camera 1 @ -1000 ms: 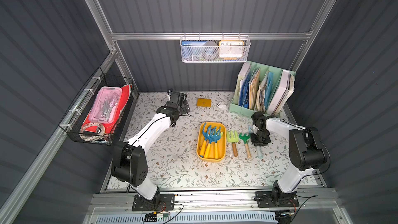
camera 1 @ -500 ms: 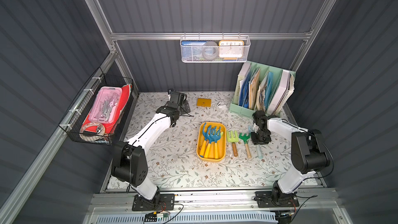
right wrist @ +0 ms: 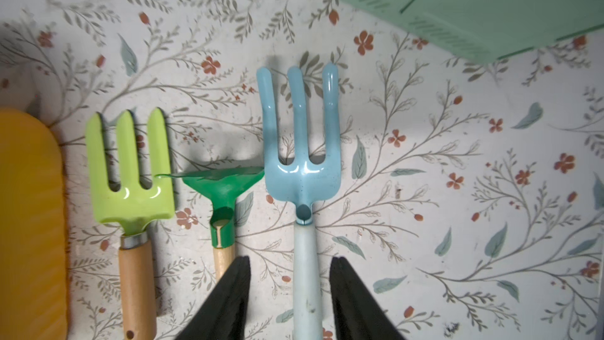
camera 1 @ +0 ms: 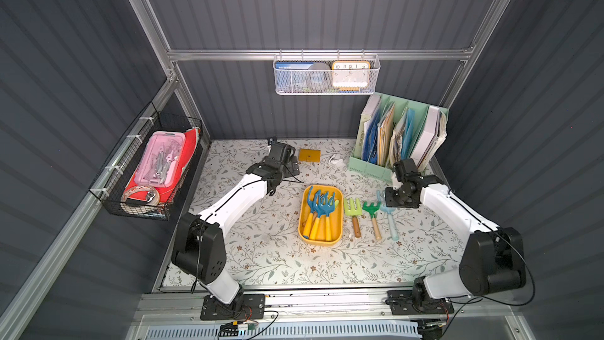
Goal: Take the hand rake out of the storage box
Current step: Place the rake at the center of the board, then pick up the rake from the storage box.
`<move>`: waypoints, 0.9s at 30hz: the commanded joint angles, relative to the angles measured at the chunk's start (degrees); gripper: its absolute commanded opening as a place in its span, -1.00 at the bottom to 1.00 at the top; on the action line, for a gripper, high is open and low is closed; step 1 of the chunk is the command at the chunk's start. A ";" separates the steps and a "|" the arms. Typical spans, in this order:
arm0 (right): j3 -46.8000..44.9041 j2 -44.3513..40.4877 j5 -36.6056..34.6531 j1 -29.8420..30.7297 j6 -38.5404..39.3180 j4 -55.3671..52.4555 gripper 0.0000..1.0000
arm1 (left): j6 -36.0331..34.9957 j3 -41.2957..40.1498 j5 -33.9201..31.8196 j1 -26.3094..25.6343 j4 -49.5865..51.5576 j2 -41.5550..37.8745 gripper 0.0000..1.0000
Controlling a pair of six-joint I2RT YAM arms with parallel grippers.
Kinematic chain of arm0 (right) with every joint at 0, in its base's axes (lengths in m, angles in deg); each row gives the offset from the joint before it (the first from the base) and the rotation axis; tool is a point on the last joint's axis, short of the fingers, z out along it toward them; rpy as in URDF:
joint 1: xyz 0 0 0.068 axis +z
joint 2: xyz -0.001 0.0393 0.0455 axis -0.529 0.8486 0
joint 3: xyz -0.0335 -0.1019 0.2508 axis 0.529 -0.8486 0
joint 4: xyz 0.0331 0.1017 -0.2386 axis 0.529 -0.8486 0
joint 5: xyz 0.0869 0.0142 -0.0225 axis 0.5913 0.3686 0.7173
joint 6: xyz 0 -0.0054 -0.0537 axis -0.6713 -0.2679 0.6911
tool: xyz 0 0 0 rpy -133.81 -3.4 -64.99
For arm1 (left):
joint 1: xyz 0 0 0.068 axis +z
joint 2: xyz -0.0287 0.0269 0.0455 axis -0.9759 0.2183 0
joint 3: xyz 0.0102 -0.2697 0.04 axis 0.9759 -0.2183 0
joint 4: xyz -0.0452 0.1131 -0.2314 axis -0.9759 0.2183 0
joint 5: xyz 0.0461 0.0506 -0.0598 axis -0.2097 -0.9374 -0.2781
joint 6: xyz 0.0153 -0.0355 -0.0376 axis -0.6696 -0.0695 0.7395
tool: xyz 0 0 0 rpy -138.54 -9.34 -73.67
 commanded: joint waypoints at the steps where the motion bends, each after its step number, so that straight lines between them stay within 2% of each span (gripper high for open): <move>1: -1.11 -2.74 0.48 1.03 -1.88 2.02 -0.08 | 0.99 1.01 -0.76 -2.14 1.03 1.54 0.94; 7: -2.78 -6.76 -0.44 5.61 -4.17 5.34 -0.05 | 4.36 1.30 0.13 -7.50 -0.05 2.88 0.83; 16: -3.18 -7.29 -2.57 12.49 -6.72 7.65 -0.04 | 9.86 2.09 -0.71 -15.80 -0.11 6.27 0.65; 27: -4.90 -7.85 -3.93 13.41 -8.27 9.75 -0.03 | 19.07 -0.81 3.39 -22.41 -4.12 9.46 0.33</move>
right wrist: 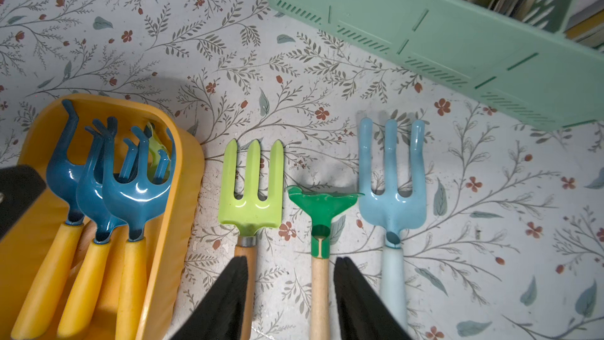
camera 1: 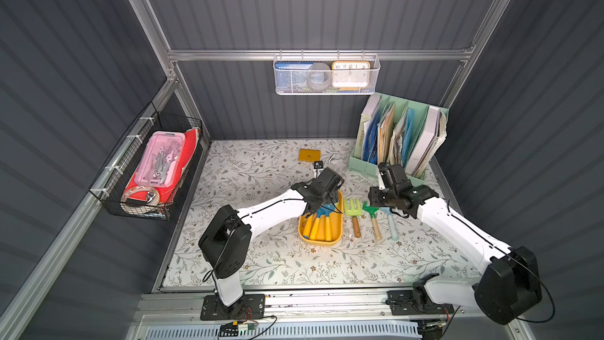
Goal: Take the hand rake out of the storage box
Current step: Pick up the rake from the storage box.
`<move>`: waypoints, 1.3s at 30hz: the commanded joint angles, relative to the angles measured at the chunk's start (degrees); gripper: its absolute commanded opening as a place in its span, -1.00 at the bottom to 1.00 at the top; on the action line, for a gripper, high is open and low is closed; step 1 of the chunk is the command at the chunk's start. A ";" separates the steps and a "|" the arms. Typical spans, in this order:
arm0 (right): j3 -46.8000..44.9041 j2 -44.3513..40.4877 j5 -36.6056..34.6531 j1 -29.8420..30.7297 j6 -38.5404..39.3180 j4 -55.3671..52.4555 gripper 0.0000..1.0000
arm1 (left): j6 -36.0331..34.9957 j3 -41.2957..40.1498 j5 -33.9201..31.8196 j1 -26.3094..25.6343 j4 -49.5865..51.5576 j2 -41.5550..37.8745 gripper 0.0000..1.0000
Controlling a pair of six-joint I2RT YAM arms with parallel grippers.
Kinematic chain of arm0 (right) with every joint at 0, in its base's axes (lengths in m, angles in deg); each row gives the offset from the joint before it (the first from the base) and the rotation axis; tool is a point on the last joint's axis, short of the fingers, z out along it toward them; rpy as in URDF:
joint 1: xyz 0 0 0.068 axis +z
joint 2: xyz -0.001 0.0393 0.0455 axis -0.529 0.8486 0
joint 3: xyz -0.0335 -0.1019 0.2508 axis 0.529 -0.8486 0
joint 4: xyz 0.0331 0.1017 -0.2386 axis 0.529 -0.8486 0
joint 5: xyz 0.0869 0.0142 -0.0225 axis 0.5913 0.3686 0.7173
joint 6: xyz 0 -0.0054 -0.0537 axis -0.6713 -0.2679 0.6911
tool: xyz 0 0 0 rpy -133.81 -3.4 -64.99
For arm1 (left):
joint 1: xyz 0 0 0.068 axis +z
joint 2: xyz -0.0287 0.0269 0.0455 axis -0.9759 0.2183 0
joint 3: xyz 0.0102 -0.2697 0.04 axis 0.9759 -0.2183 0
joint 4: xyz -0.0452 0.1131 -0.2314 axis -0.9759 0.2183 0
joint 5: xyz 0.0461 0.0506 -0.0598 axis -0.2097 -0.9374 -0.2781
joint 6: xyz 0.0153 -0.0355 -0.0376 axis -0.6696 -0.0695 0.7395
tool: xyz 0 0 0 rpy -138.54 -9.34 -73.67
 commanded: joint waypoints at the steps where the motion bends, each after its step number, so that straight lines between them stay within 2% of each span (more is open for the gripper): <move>1: -0.70 -1.16 -1.80 0.23 -0.71 0.65 -0.03 | 4.69 -1.28 1.88 -1.28 -1.77 1.64 0.29; 13: -0.84 -0.99 -3.62 0.22 -0.19 0.57 -0.02 | 10.11 -1.50 0.69 -5.26 3.28 5.22 -0.02; 25: -0.66 -0.50 -3.65 0.15 -0.09 0.93 0.00 | 14.92 -3.49 -1.04 -6.55 3.83 7.23 -0.08; 39: -1.41 -0.50 -4.11 0.13 -0.09 1.15 0.00 | 16.03 -4.21 -3.18 -6.61 5.97 8.88 -0.20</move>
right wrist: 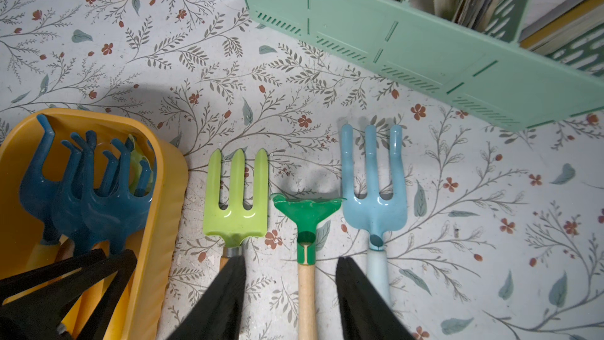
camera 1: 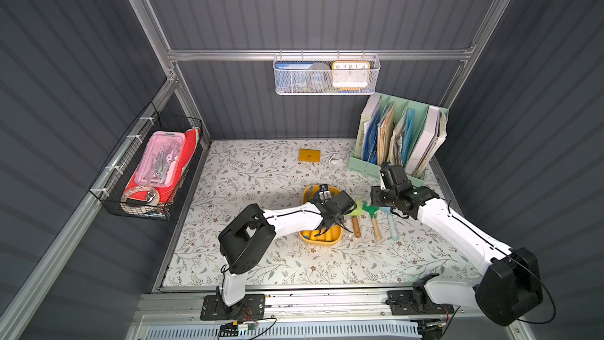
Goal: Take the hand rake out of the storage box
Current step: Pick up the rake from the storage box.
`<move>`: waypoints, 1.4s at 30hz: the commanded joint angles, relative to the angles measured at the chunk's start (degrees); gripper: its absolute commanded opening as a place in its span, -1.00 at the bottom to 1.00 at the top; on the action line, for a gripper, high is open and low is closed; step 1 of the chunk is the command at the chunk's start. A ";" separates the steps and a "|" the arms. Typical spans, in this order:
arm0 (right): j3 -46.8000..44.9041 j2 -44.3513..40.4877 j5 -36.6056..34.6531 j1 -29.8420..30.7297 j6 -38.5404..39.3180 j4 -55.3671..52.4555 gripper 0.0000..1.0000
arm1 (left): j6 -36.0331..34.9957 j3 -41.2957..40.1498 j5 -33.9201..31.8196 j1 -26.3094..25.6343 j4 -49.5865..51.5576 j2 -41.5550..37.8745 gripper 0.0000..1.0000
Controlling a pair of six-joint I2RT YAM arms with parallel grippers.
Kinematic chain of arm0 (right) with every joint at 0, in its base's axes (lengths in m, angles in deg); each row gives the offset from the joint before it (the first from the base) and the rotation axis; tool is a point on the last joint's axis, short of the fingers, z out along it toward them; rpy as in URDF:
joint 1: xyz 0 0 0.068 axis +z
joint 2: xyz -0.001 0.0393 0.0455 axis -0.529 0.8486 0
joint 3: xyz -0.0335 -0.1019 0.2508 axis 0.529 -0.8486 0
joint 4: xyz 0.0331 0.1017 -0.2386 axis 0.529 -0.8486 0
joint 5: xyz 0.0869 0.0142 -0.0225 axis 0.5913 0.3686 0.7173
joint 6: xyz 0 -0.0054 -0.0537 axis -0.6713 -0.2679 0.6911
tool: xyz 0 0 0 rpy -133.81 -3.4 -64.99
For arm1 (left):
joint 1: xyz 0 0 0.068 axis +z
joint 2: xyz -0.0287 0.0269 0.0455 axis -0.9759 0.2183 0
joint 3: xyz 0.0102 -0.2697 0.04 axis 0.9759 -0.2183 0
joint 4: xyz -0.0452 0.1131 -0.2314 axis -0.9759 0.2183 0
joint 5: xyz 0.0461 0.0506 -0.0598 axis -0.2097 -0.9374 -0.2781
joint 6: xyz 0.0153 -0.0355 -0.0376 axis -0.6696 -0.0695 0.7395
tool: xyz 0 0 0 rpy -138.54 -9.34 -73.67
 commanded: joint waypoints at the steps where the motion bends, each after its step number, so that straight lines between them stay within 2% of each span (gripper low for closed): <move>1: -0.71 0.05 -1.05 0.14 -0.01 0.38 0.00 | 1.20 -0.79 -2.20 -0.16 3.98 1.60 -0.20; 15: -0.49 0.29 -0.62 0.14 -0.31 0.86 0.00 | 2.33 0.94 -2.29 -2.35 6.01 4.12 -0.17; 27: -0.44 0.43 -0.54 0.15 -0.53 0.97 0.01 | 2.88 0.53 -3.32 -2.36 5.91 2.79 -0.36; 32: -0.37 0.50 -0.52 0.15 -0.58 1.16 0.01 | 2.80 1.16 -3.69 -2.41 6.03 1.14 -0.51; 42: -0.27 0.01 -0.44 0.14 -0.42 1.22 0.02 | 0.93 3.10 -4.48 -2.36 6.46 -3.72 -0.52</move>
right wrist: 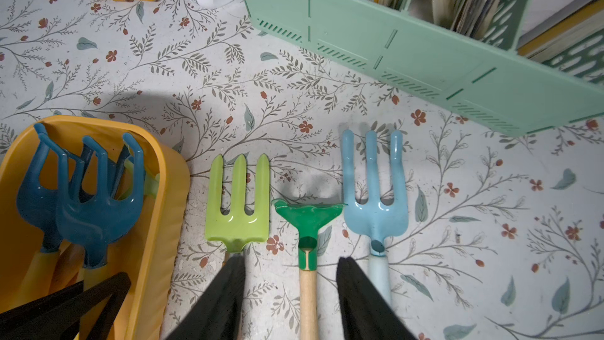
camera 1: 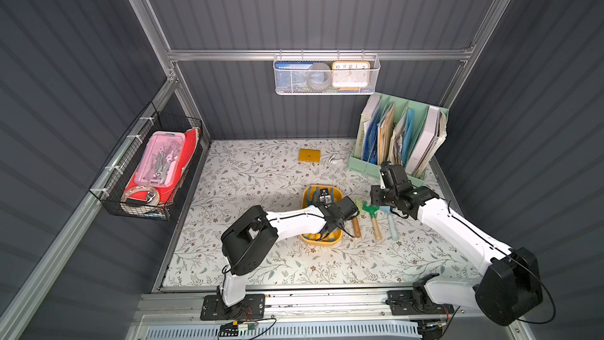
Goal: Take the hand rake out of the storage box
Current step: Pick up the rake from the storage box, then place the rake at the center of the board.
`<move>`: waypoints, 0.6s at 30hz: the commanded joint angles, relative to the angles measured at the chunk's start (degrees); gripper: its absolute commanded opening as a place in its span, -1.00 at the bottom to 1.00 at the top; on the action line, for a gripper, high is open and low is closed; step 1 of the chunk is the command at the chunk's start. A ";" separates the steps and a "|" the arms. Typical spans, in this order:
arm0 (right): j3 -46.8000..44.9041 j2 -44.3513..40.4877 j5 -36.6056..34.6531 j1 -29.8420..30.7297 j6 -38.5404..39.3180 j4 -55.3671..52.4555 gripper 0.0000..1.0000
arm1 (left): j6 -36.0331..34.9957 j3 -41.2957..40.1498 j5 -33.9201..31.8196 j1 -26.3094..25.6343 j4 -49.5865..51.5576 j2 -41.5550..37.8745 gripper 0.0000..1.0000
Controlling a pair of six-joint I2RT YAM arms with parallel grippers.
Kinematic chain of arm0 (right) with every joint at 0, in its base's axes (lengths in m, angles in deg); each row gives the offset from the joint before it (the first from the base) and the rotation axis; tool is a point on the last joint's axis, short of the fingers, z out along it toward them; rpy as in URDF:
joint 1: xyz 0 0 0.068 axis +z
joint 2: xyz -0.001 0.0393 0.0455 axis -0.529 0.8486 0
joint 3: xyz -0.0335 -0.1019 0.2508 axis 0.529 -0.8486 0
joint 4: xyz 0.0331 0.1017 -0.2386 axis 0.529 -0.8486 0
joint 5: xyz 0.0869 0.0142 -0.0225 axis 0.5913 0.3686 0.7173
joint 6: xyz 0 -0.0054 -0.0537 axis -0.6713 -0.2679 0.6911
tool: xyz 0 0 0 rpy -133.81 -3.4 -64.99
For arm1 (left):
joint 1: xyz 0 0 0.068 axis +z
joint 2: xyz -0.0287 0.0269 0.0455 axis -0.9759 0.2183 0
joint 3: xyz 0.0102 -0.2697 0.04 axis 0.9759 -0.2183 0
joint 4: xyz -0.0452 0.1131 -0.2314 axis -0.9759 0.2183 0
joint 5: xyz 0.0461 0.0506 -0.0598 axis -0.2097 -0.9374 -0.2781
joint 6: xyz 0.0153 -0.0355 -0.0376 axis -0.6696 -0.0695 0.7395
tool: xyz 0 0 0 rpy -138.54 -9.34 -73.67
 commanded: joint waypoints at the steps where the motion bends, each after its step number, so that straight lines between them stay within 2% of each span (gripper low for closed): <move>1: -0.16 -0.10 -0.11 0.15 -0.39 0.14 0.04 | -1.66 2.17 -2.06 0.04 1.79 -3.63 -0.52; 11: 0.13 -1.30 0.63 0.15 -1.06 0.78 0.24 | -6.38 2.17 -5.24 1.10 2.74 -10.89 -0.52; 13: -0.03 -1.58 0.72 0.14 -1.06 1.14 0.30 | -9.17 0.79 -4.22 2.47 1.26 -13.23 -0.52; 14: -0.09 -1.73 0.81 0.11 -1.06 1.45 0.49 | -11.21 -0.45 -3.00 3.44 -0.21 -14.68 -0.52; 15: -0.26 -1.86 0.96 0.14 -0.93 1.83 0.59 | -12.62 -1.68 -1.86 4.66 -1.34 -16.14 -0.52; 18: -0.41 -2.02 1.54 0.13 -0.62 2.37 0.63 | -17.23 -5.73 2.85 9.25 -4.47 -20.69 -0.52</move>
